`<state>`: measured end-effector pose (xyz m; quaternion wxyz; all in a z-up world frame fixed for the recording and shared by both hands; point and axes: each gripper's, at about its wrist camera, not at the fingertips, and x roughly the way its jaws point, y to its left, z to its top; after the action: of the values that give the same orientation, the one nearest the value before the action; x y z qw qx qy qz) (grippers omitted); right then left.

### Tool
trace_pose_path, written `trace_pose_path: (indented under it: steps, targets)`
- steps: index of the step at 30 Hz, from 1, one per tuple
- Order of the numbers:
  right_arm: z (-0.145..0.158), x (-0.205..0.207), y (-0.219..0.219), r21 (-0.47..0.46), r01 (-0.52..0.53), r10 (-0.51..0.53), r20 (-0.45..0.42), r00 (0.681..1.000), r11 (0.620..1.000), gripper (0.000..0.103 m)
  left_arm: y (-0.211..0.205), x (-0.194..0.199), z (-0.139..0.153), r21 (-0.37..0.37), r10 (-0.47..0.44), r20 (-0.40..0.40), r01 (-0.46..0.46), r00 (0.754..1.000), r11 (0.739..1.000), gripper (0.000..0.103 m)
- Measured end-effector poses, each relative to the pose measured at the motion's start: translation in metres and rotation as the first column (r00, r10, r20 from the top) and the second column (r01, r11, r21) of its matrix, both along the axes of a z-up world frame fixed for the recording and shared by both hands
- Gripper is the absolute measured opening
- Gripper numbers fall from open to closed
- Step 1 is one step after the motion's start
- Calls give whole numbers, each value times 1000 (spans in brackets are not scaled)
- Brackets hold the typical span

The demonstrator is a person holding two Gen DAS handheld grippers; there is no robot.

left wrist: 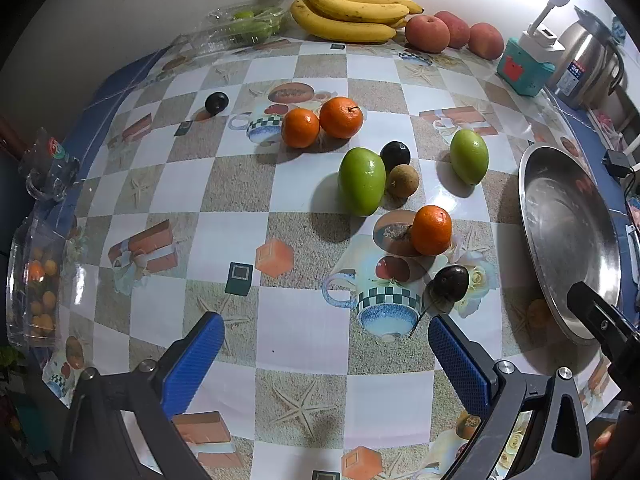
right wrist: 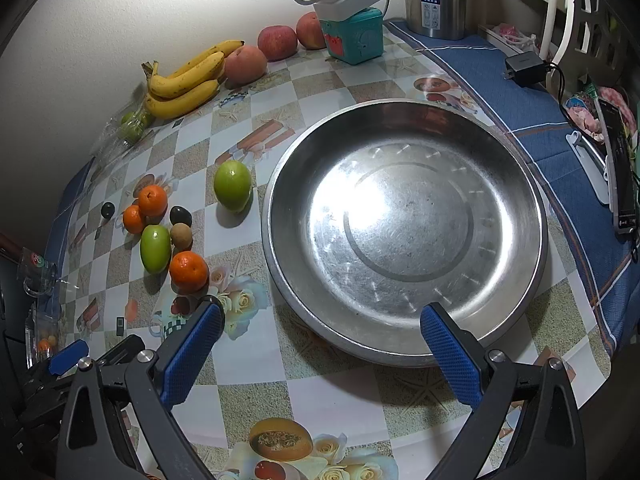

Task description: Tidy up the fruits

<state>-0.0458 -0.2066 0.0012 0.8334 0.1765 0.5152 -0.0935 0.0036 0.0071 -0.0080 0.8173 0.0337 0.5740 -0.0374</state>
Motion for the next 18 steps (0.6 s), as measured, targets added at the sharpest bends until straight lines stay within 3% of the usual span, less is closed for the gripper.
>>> trace_pose_path:
  steps: [12,18]
  targets:
    - [-4,-2,1,-5,-1,1,-7,1000,1000,100,2,1,0,-26,7,26,-7,1000,1000,103]
    - [-7,2,8,11,-47,47,-21,999,999,100,22,9,3,-74,97,32,-94,995,993,103]
